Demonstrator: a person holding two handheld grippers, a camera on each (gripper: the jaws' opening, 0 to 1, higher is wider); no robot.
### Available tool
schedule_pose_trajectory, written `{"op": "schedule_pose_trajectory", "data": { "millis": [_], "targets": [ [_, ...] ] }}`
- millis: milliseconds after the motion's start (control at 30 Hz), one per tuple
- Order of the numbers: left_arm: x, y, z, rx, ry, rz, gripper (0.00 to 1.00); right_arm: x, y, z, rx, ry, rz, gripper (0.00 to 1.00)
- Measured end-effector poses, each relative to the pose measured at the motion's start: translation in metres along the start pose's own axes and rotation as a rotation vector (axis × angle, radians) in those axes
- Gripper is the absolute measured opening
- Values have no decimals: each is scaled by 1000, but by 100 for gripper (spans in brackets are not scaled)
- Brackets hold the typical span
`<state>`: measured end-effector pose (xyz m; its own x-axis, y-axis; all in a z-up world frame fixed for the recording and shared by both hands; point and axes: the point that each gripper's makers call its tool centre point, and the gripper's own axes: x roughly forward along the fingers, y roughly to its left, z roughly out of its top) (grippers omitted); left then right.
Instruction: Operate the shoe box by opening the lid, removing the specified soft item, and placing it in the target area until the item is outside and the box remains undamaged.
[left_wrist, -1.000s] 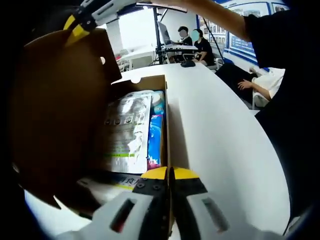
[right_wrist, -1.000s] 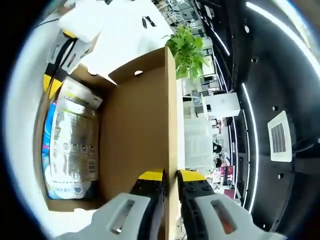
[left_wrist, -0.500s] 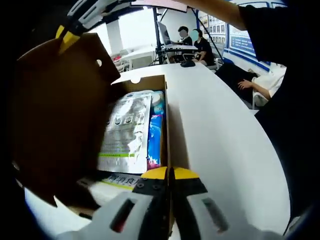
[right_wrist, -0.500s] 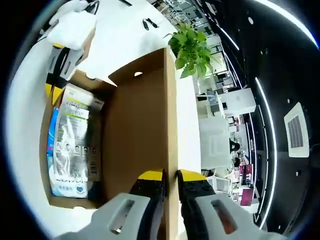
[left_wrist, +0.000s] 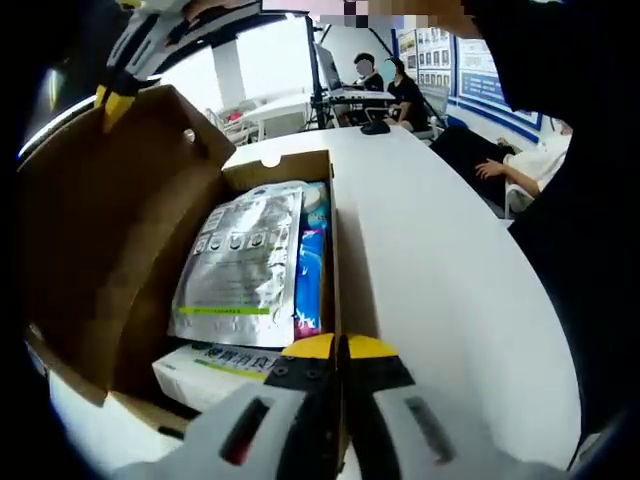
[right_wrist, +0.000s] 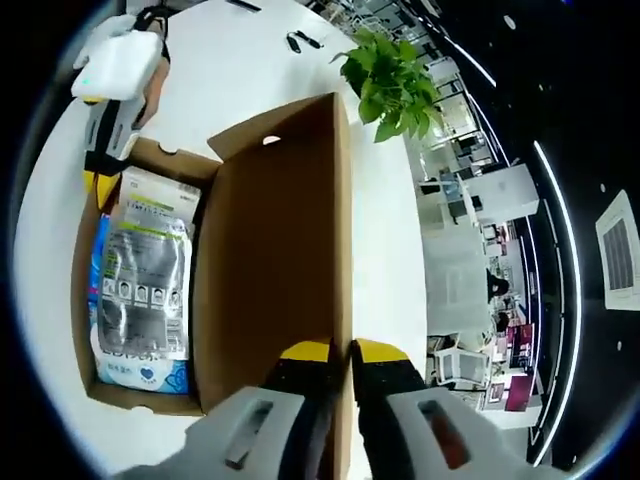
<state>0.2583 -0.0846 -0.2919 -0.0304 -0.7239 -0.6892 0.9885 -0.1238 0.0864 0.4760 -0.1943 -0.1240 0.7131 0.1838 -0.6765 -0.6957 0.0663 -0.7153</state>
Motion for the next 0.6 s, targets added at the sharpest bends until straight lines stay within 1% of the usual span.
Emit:
{"op": "schedule_pose_trajectory", "data": {
  "millis": [167,600],
  "targets": [
    [1,1,0,1,-1,-1,1,9,-2,-3,17,-11,39,4],
    [1,0,0,3,-3,-1,1,37,-4,-10,22,20,112,3]
  ]
}}
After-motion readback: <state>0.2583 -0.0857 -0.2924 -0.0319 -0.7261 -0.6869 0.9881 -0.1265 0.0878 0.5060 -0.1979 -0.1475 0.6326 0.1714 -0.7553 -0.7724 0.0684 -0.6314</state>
